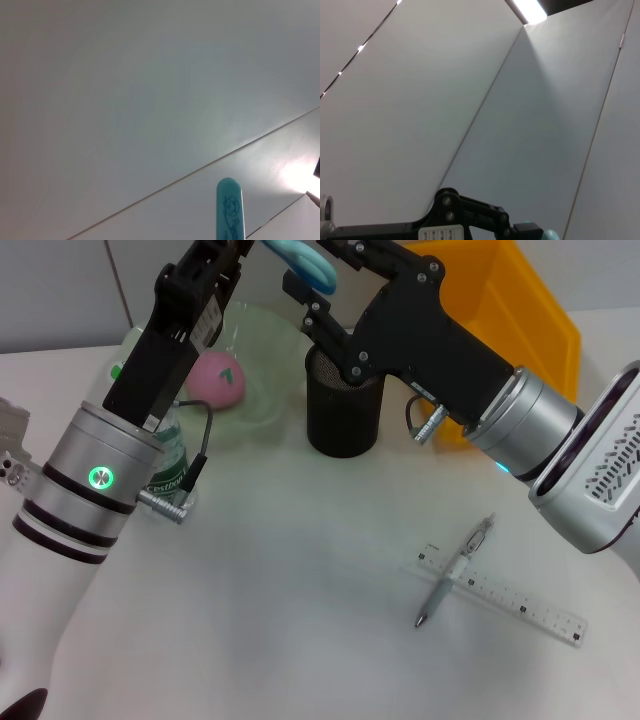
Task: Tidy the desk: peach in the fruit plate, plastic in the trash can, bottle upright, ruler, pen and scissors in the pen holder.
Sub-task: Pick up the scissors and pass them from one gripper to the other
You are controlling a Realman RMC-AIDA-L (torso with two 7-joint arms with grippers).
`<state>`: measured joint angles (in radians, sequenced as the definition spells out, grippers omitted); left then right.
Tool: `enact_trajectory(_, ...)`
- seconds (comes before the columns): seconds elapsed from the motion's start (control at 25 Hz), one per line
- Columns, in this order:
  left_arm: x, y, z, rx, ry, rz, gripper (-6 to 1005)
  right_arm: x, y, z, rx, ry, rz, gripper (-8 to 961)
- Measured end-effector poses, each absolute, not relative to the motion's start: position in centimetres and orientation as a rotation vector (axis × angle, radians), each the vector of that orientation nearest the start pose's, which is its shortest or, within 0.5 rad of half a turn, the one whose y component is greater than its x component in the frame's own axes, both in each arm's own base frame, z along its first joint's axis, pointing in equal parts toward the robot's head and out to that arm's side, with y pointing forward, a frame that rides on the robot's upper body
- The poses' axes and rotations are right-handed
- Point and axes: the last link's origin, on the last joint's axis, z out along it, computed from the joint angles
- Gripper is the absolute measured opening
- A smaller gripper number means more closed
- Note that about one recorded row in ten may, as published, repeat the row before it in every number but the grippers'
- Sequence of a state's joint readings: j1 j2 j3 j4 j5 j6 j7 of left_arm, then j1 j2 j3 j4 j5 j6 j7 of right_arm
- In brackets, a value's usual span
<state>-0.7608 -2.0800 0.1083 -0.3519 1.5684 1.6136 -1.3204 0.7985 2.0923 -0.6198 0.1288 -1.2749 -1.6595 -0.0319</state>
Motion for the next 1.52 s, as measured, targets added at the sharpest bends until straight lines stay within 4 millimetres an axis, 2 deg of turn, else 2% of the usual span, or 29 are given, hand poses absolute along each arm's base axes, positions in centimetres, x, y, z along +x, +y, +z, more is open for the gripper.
enact_trajectory(0.16,-15.93,33.93,-5.17,-1.741,-1.392,-2.099,227,16.63,34.46,-4.50,-1.947,-0.352,1.135,414)
enact_trajectory(0.92,-16.00,33.80,-5.39,-1.744,-1.406,-2.089,227,16.66,34.39,-4.56,-1.950,-0.349,1.136,228)
enact_trajectory(1.36,-16.02,33.77,-5.40,-1.745,-1.407,-2.088,227,16.66,34.34,-4.63,-1.958,-0.344,1.141,87)
enact_trajectory(1.52,-16.01,33.76,-5.36,-1.749,-1.402,-2.090,227,16.65,34.34,-4.62,-1.959,-0.342,1.143,84)
